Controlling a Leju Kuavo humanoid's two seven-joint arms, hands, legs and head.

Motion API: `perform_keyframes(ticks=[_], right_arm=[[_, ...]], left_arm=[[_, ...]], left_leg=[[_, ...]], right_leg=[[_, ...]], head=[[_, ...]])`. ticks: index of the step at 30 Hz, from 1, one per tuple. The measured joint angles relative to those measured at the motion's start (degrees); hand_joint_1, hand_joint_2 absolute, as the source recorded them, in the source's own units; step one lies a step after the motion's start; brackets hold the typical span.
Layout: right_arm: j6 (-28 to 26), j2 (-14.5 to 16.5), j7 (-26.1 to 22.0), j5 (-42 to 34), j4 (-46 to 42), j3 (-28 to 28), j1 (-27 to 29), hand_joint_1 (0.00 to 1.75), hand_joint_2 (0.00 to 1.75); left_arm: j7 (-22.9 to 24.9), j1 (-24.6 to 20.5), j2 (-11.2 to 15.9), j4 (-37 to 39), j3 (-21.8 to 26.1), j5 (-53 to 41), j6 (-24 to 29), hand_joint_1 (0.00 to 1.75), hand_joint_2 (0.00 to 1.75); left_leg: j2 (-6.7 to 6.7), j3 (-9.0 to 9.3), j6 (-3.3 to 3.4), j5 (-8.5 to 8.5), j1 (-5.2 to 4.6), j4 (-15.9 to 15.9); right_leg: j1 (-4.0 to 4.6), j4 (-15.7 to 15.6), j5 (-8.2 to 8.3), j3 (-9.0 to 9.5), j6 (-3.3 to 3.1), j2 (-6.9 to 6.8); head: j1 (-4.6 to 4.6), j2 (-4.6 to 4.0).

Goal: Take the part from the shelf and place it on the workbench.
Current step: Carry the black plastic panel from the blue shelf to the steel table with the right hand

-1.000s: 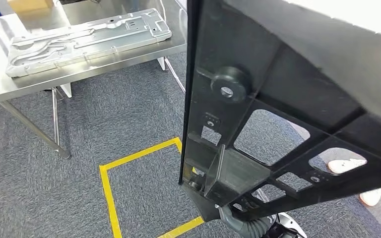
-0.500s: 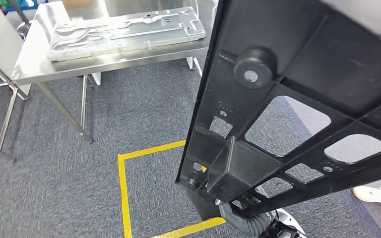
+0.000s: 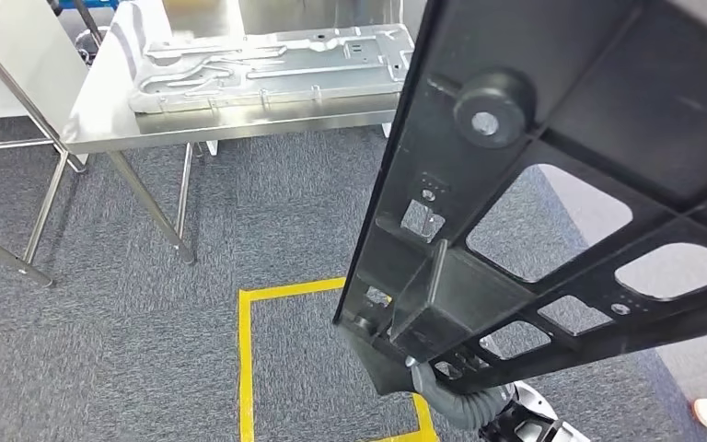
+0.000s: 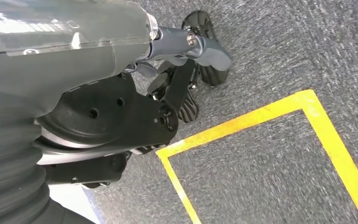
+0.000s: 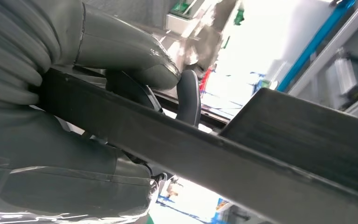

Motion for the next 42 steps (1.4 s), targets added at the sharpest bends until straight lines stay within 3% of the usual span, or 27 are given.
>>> perform_keyframes(ticks=[3, 4, 5, 7, 8, 9, 10, 11, 13, 14, 16, 18, 19, 20, 23, 24, 25, 26, 27, 28, 29, 33, 35, 38, 39, 40, 42], right_arm=[[-0.2, 0.3, 0.3, 0.2, -0.4, -0.1, 0.5, 1.75, 1.75], [-0.2, 0.5, 0.3, 0.2, -0.5, -0.1, 0.6, 1.75, 1.75], [-0.2, 0.6, 0.3, 0.2, -0.7, -0.1, 0.7, 1.75, 1.75], [-0.2, 0.8, 0.3, 0.2, -0.7, -0.2, 0.9, 1.75, 1.75], [-0.2, 0.8, 0.3, 0.2, -0.7, -0.2, 1.1, 1.75, 1.75], [-0.2, 0.8, 0.3, 0.2, -0.6, -0.2, 1.3, 1.75, 1.75], [-0.1, 0.8, 0.3, 0.2, -0.6, -0.2, 1.4, 1.75, 1.75], [-0.1, 0.8, 0.3, 0.2, -0.5, -0.3, 1.5, 1.75, 1.75], [0.0, 0.8, 0.3, 0.2, -0.3, -0.4, 1.4, 1.75, 1.75], [0.0, 0.9, 0.3, 0.2, -0.2, -0.4, 1.4, 1.75, 1.75], [0.1, 0.9, 0.3, 0.2, 0.0, -0.4, 1.2, 1.75, 1.75], [0.2, 1.0, 0.3, 0.2, 0.0, -0.4, 0.6, 1.75, 1.75], [0.3, 1.0, 0.3, 0.2, -0.1, -0.4, 0.2, 1.75, 1.75], [0.4, 1.0, 0.3, 0.2, -0.1, -0.4, -0.1, 1.75, 1.75], [0.7, 1.0, 0.3, 0.2, 0.1, -0.4, 0.0, 1.75, 1.75], [0.8, 1.0, 0.4, 0.2, 0.2, -0.4, 0.1, 1.75, 1.75], [0.8, 1.0, 0.4, 0.2, 0.4, -0.4, 0.0, 1.75, 1.75], [0.8, 1.0, 0.4, 0.1, 0.5, -0.5, -0.1, 1.75, 1.75], [0.8, 1.0, 0.4, 0.1, 0.7, -0.5, -0.3, 1.75, 1.75], [0.7, 1.0, 0.5, 0.0, 0.8, -0.5, -0.5, 1.75, 1.75], [0.6, 1.0, 0.7, -0.1, 1.0, -0.6, -0.7, 1.75, 1.75], [-0.1, 1.0, 1.3, 0.4, 1.1, -0.9, -0.9, 1.75, 1.75], [-0.2, 1.0, 1.7, 1.5, 1.1, -1.0, -1.2, 1.75, 1.75], [-0.2, 0.3, 2.5, 3.0, 1.6, -1.5, -2.6, 1.75, 1.75], [-0.2, -0.1, 2.6, 3.1, 2.0, -1.8, -3.2, 1.75, 1.75], [-0.2, -0.7, 2.6, 3.2, 2.3, -2.0, -3.7, 1.75, 1.75], [0.0, -1.5, 2.4, 3.3, 3.0, -2.3, -4.6, 1.75, 1.75]], left_arm=[[-0.1, -0.5, 0.1, -0.1, 0.0, 0.0, 0.0, 0.00, 1.75], [-0.2, -0.6, 0.1, -0.2, 0.0, 0.0, 0.0, 0.00, 1.75], [-0.2, -0.7, 0.1, -0.3, 0.0, 0.0, -0.1, 0.00, 1.75], [-0.2, -0.6, 0.1, -0.3, 0.0, 0.0, -0.1, 0.00, 1.75], [-0.2, -0.4, 0.1, -0.3, 0.0, 0.0, -0.1, 0.00, 1.75], [-0.2, -0.1, 0.1, -0.3, 0.0, 0.0, -0.1, 0.00, 1.75], [-0.2, 0.1, 0.1, -0.3, 0.0, 0.0, -0.1, 0.00, 1.75], [-0.2, 0.3, 0.1, -0.3, 0.0, 0.0, 0.0, 0.00, 1.75], [-0.1, 0.6, 0.1, -0.2, 0.0, 0.0, 0.0, 0.00, 1.75], [-0.1, 0.6, 0.2, -0.2, 0.1, 0.0, 0.0, 0.00, 1.75], [0.1, 0.4, 0.2, -0.2, 0.1, -0.1, 0.2, 0.00, 1.75], [0.2, 0.0, 0.3, -0.2, 0.1, 0.0, 0.3, 0.00, 1.75], [0.3, -0.2, 0.3, -0.2, 0.1, 0.0, 0.4, 0.00, 1.75], [0.4, -0.3, 0.3, -0.2, 0.1, 0.0, 0.4, 0.00, 1.75], [0.5, -0.4, 0.2, -0.2, 0.1, 0.0, 0.3, 0.00, 1.75], [0.5, -0.3, 0.2, -0.2, 0.1, 0.0, 0.3, 0.00, 1.75], [0.5, -0.2, 0.2, -0.2, 0.1, 0.0, 0.3, 0.00, 1.75], [0.5, -0.1, 0.2, -0.2, 0.1, 0.0, 0.3, 0.00, 1.75], [0.5, 0.0, 0.2, -0.2, 0.1, 0.0, 0.3, 0.00, 1.75], [0.4, 0.0, 0.2, -0.2, 0.1, 0.0, 0.3, 0.00, 1.75], [0.3, 0.0, 0.2, -0.2, 0.1, 0.0, 0.3, 0.00, 1.75], [-0.1, -0.2, 0.1, -0.2, 0.1, 0.0, 0.3, 0.00, 1.75], [-0.1, -0.2, 0.2, -0.2, 0.1, 0.0, 0.3, 0.00, 1.75], [0.1, -0.2, 0.2, -0.2, 0.1, 0.0, 0.2, 0.00, 1.75], [0.1, -0.1, 0.2, -0.2, 0.1, 0.0, 0.2, 0.00, 1.75], [0.0, -0.1, 0.2, -0.2, 0.1, 0.0, 0.2, 0.00, 1.75], [-0.1, 0.0, 0.2, -0.2, 0.1, 0.0, 0.2, 0.00, 1.75]], left_leg=[[0.18, 1.85, -0.96, -1.47, 0.08, 0.3], [0.30, 1.14, -1.33, -1.98, 0.12, 2.4], [0.38, -0.86, -1.68, -2.61, 0.33, 6.0], [0.48, -7.95, -2.30, -3.66, 0.70, 15.0], [0.50, -11.32, -2.52, -3.01, 0.89, 17.9], [0.51, -13.78, -2.67, -1.09, 1.03, 18.8], [0.52, -15.06, -2.72, 2.34, 1.12, 16.9], [0.58, -15.37, -2.68, 6.59, 1.18, 13.0], [0.74, -14.84, -2.39, 12.17, 0.86, 6.9], [0.91, -14.34, -2.10, 12.78, 0.62, 5.6], [1.05, -12.79, -1.33, 11.14, -0.02, 5.3], [0.99, -10.43, -0.54, 9.33, 0.17, 3.5], [0.95, -9.41, -0.19, 8.80, 0.40, 2.6], [0.91, -8.65, 0.12, 8.47, 0.63, 1.9], [0.76, -7.99, 0.59, 7.61, 0.57, 1.4], [0.68, -7.67, 0.61, 7.23, 0.52, 1.4], [0.61, -7.14, 0.57, 6.86, 0.48, 1.5], [0.54, -6.42, 0.49, 6.44, 0.47, 1.5], [0.47, -5.76, 0.36, 6.00, 0.47, 1.5], [0.38, -5.14, 0.11, 5.53, 0.36, 1.5], [0.25, -4.78, -0.21, 5.07, 0.29, 1.6], [0.17, -4.33, -1.64, 4.14, 0.34, 1.4], [0.36, -5.33, -2.24, 2.72, 0.49, 3.9], [0.48, -11.62, -2.90, -1.59, 0.79, 14.9], [0.49, -13.55, -2.99, -1.86, 0.83, 17.5], [0.50, -14.49, -2.97, -0.85, 0.85, 18.0], [0.53, -13.14, -2.51, 4.18, 0.79, 12.6]], right_leg=[[-0.38, -0.7, -1.95, 2.34, -0.84, 0.14], [-0.63, -1.0, -2.64, 3.50, -1.09, 0.08], [-0.77, -1.2, -3.39, 4.60, -1.24, -0.04], [-0.93, -1.4, -5.10, 6.57, -1.38, -0.20], [-1.04, -1.5, -6.05, 7.70, -1.32, -0.15], [-1.18, -1.6, -7.00, 9.00, -1.20, -0.05], [-1.34, -1.8, -8.03, 10.53, -1.02, 0.08], [-1.50, -2.1, -9.07, 12.16, -0.79, 0.20], [-1.68, -2.9, -10.78, 14.80, -0.09, 0.37], [-1.74, -3.3, -11.25, 15.72, 0.37, 0.58], [-1.70, -4.8, -11.70, 17.57, 1.31, 0.85], [-1.69, -6.6, -12.26, 20.01, 1.91, 0.72], [-1.66, -6.0, -12.80, 20.08, 2.08, 0.58], [-1.62, -3.5, -13.60, 18.80, 2.11, 0.47], [-1.45, 9.6, -16.02, 8.56, 2.25, 0.40], [-1.40, 12.1, -15.31, 5.53, 2.30, 0.40], [-1.37, 12.4, -13.25, 3.61, 2.30, 0.40], [-1.34, 10.5, -9.98, 2.84, 2.22, 0.40], [-1.31, 7.1, -6.50, 2.87, 2.06, 0.39], [-1.18, 3.9, -4.04, 3.29, 1.84, 0.39], [-1.04, 1.4, -2.66, 3.72, 1.47, 0.40], [-0.78, -0.8, -2.86, 4.26, -0.26, 0.56], [-1.04, -1.1, -2.84, 4.54, -0.97, 0.57], [-0.91, -1.1, -3.36, 4.77, -1.49, 0.47], [-0.84, -1.1, -3.63, 4.96, -1.55, 0.46], [-0.78, -1.1, -3.98, 5.30, -1.54, 0.48], [-0.69, -1.1, -4.93, 6.45, -1.44, 0.55]], head=[[-0.03, 0.00], [-0.08, 0.00], [-0.13, 0.00], [-0.20, 0.00], [-0.20, 0.00], [-0.20, 0.00], [-0.20, 0.00], [-0.19, 0.00], [-0.20, 0.00], [-0.20, 0.01], [-0.22, 0.02], [-0.21, 0.02], [-0.20, 0.02], [-0.19, 0.02], [-0.21, 0.02], [-0.21, 0.02], [-0.21, 0.02], [-0.21, 0.02], [-0.20, 0.02], [-0.20, 0.02], [-0.21, 0.02], [-0.22, 0.02], [-0.24, 0.02], [-0.24, 0.02], [-0.23, 0.02], [-0.23, 0.02], [-0.24, 0.02]])
